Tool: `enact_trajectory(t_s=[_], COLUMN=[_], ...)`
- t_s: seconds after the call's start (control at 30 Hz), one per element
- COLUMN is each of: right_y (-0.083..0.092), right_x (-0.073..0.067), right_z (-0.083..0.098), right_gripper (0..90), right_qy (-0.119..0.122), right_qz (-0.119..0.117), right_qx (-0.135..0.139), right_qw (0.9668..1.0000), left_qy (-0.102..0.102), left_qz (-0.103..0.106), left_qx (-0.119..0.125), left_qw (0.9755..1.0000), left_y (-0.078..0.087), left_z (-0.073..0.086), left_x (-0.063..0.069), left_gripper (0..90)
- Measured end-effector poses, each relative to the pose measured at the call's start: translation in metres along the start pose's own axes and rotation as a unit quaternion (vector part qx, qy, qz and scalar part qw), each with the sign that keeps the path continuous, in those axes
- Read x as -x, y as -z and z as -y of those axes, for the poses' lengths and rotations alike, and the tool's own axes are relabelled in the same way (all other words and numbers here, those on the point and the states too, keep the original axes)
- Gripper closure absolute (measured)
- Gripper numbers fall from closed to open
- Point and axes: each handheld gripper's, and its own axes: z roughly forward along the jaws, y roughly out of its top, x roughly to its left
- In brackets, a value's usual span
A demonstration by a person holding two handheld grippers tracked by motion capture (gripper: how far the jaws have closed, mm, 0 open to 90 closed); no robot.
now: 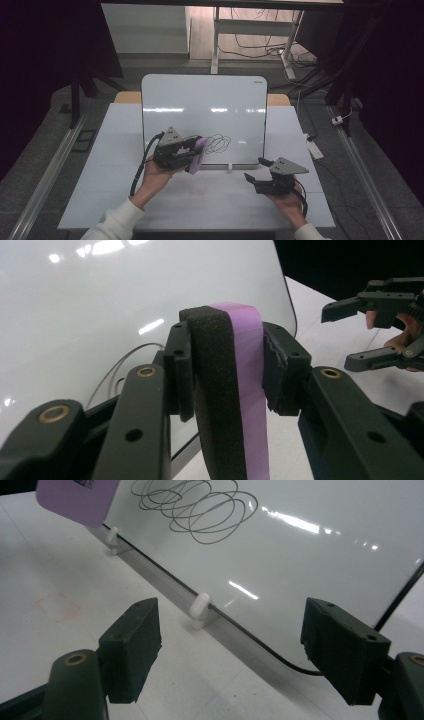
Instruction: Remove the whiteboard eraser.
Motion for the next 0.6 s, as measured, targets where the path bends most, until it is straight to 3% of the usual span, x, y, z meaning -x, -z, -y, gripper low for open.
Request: enact_trajectory(t_s=[0.6], right_y=[-0.022], right_x=[-0.026], right_z=[-0.017], right_gripper=[23.3], right_qy=[-0.008], right_qz=[-0.037], right_qx=[0.015], right_qw=[0.9992], left_qy=[-0.012], left_qz=[0.023], left_qx=[-0.003], left_qw=[0.9997], left_y=[-0.028], left_z=[-0.006], left_x=[0.016], left_gripper=[60.0])
